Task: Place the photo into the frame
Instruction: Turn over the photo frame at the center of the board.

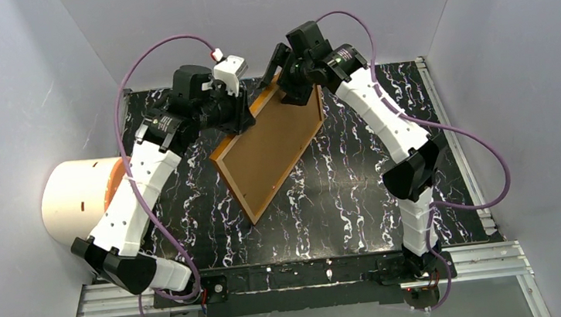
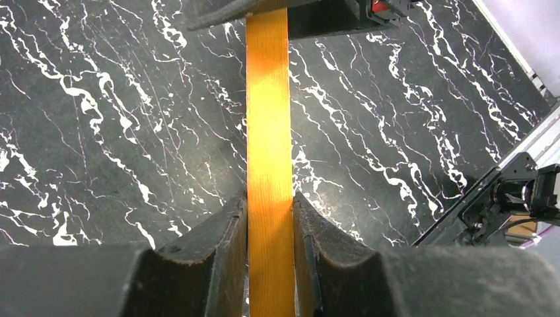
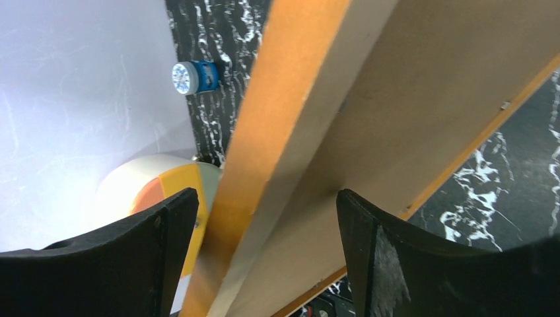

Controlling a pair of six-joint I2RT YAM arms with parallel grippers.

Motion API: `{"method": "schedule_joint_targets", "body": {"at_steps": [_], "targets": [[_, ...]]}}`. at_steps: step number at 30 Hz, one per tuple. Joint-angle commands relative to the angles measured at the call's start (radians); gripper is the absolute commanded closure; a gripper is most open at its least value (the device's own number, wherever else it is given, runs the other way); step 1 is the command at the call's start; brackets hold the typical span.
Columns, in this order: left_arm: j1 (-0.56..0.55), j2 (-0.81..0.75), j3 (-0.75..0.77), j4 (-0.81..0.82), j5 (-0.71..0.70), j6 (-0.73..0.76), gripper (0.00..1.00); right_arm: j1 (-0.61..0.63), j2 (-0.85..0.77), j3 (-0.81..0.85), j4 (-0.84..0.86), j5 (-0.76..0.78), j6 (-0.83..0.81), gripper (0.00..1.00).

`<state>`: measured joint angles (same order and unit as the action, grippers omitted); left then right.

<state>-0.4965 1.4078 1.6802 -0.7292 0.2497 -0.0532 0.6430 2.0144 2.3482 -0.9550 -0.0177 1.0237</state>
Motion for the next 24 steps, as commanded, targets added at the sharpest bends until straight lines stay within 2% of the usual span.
{"method": "schedule_joint_targets", "body": {"at_steps": [1, 5, 8, 14, 17, 20, 24], "targets": [[-0.034, -0.065, 0.025, 0.067, 0.008, 0.042, 1.0, -0.011, -0.079, -0.044, -0.065, 0.05, -0.029, 0.18], [-0.057, -0.065, 0.014, 0.069, 0.017, 0.049, 0.95, -0.021, -0.076, -0.026, -0.134, 0.05, -0.049, 0.26], [-0.066, -0.073, -0.003, 0.071, 0.031, 0.049, 0.83, -0.028, -0.086, -0.022, -0.183, 0.054, -0.062, 0.3], [-0.068, -0.113, -0.044, 0.132, 0.106, 0.01, 0.36, -0.06, -0.156, -0.083, -0.198, 0.025, -0.062, 0.43], [-0.068, -0.143, -0.081, 0.216, 0.188, -0.048, 0.18, -0.083, -0.181, -0.092, -0.209, -0.015, -0.06, 0.45], [-0.068, -0.164, -0.113, 0.318, 0.245, -0.129, 0.08, -0.11, -0.204, -0.099, -0.219, -0.04, -0.063, 0.45], [-0.068, -0.162, -0.155, 0.393, 0.234, -0.208, 0.05, -0.158, -0.253, -0.149, -0.226, -0.1, -0.068, 0.47]]}}
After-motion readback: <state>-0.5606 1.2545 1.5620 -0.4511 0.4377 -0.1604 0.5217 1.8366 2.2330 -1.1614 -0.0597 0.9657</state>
